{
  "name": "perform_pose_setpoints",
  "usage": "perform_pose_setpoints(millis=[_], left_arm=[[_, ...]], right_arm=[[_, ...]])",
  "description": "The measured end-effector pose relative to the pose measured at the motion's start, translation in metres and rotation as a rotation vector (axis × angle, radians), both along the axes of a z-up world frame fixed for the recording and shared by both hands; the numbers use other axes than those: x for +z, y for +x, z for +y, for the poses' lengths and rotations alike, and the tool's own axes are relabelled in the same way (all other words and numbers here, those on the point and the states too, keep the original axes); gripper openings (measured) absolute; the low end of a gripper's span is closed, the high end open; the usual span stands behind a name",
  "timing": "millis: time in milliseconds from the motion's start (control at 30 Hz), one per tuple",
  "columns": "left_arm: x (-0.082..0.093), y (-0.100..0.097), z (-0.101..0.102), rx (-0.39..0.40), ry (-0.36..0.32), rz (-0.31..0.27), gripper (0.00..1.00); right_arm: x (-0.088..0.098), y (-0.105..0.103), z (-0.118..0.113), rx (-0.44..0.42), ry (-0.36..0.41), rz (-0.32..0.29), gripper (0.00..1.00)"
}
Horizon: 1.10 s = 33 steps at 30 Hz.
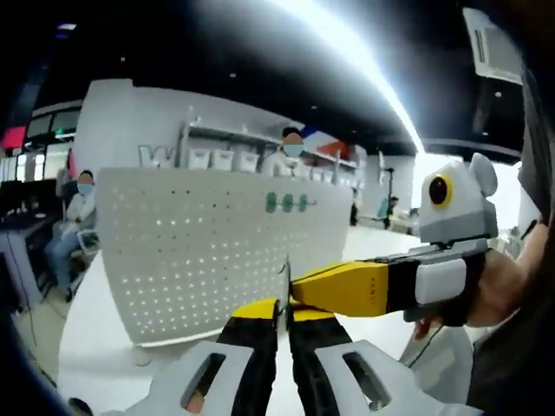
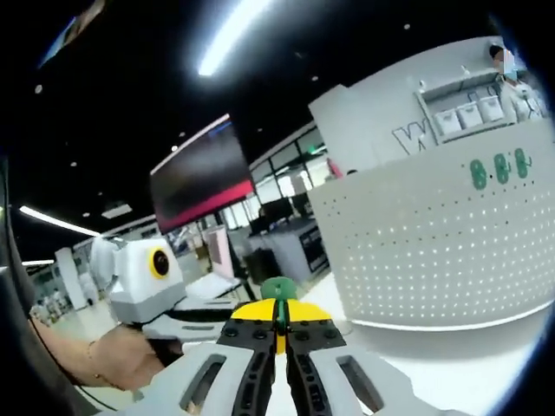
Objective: Insert the hook assembly into the mounting plate slot until the hook locks in place.
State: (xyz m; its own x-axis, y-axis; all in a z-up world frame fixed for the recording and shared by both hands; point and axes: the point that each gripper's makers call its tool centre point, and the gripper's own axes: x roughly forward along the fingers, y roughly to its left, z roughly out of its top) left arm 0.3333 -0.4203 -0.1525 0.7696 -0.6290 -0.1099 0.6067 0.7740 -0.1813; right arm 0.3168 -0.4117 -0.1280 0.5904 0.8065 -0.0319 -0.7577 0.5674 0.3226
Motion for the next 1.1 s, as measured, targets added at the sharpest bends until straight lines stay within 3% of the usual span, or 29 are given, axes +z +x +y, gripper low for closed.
perform_pose_setpoints(millis=[100,167,233,267,400,500,567,800,900,1100], left_arm=[[-0.001,-0.001,-0.002,-0.005,0.015,-0.005,0.09],[-0.005,-0.002,-0.007,-0.015,0.041,0.000,0.20],[-0.006,-0.006,-0.016,-0.062,-0.007,0.031,0.39],[-0.005,-0.004,-0.014,-0.050,-0.003,0.020,0.46],[-0.005,-0.006,-0.016,-0.054,0.013,0.016,0.61],[-0.012,-0.004,-0.016,-0.047,0.075,0.019,0.71],[-0.013,-0.004,-0.015,-0.050,0.072,0.019,0.76],[-0.017,-0.006,-0.015,-0.050,0.061,0.052,0.94],[-0.018,-0.006,-0.015,-0.048,0.068,0.054,1.00],[-0.015,-0.007,-0.018,-0.057,0.066,0.050,1.00]], right_arm=[[0.002,-0.002,0.003,0.010,-0.015,-0.021,0.00],[0.002,-0.002,0.005,0.015,-0.019,-0.023,0.00],[0.003,-0.002,0.006,0.016,-0.018,-0.026,0.00],[0.004,-0.001,0.005,0.015,-0.022,-0.026,0.00],[0.005,0.003,-0.003,0.010,-0.037,-0.037,0.00],[0.004,0.007,-0.010,-0.008,-0.033,-0.030,0.00],[0.002,0.011,-0.015,-0.023,0.012,0.019,0.00],[-0.001,0.021,-0.030,-0.063,-0.004,0.007,0.00],[-0.003,0.026,-0.035,-0.078,-0.043,-0.027,0.00],[-0.005,0.033,-0.042,-0.097,-0.083,-0.064,0.00]])
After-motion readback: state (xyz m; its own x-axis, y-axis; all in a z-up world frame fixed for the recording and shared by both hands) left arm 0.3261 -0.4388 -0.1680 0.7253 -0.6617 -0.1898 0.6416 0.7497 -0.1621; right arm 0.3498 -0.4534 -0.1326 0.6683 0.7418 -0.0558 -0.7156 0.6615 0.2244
